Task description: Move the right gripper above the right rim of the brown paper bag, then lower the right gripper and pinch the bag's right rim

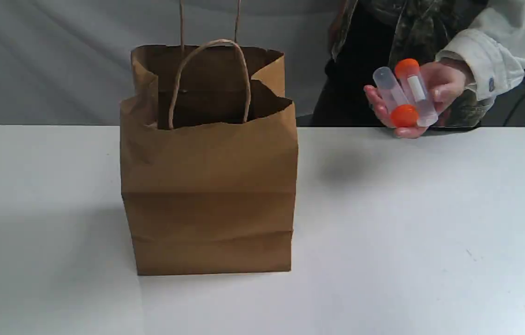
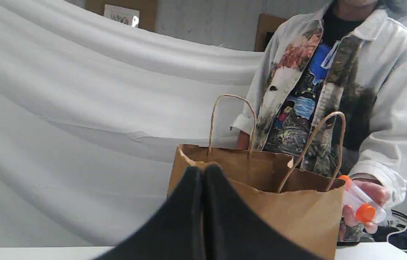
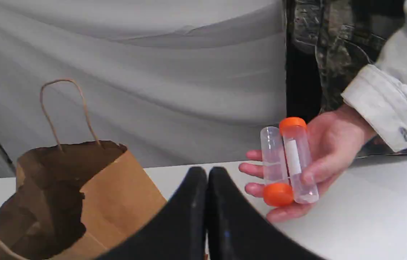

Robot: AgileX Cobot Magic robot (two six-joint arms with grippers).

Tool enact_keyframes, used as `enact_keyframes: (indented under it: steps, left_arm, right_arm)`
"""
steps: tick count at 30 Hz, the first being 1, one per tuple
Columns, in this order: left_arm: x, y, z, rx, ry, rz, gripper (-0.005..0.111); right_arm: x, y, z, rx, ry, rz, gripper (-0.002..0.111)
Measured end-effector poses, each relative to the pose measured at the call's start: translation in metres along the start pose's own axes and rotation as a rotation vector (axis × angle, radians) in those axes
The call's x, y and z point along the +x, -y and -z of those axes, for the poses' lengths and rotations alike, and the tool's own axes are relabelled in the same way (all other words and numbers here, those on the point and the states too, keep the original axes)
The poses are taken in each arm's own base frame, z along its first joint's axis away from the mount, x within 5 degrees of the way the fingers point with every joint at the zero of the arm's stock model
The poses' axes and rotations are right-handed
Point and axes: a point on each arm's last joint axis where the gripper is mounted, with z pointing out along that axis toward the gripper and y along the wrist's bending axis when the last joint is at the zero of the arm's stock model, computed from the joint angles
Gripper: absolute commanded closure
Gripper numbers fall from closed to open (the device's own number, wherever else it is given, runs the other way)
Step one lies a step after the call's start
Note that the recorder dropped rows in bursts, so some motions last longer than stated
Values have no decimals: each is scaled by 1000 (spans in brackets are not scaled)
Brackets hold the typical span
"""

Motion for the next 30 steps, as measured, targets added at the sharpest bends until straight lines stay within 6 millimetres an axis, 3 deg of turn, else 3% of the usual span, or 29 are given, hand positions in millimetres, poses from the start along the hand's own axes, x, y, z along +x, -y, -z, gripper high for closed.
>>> enact_keyframes:
  steps: [3,8,17,20,24,28,30]
  left_arm:
    - [0,0,0,0,0,2,107]
    - [0,0,0,0,0,2,107]
    - [0,0,0,0,0,2,107]
    - [0,0,0,0,-1,0,107]
    - [1,0,0,-1,-9,-19,107]
    - [1,0,0,-1,-10,-22,107]
    - [1,0,0,-1,-11,-24,107]
  right_arm:
    - [-11,-3,-25,-36,-169,-11,108]
    - [-11,2,-72,-76,-453,-17,108]
    - [-30,7,-120,-108,-506,-40,107]
    - [-37,0,-132,-203,-479,-87,97]
    - [-41,-9,-155,-365,-454,-156,73]
    - [-34,-7,-184,-415,-485,-201,53]
    - [-28,-6,-197,-420,-504,-207,47]
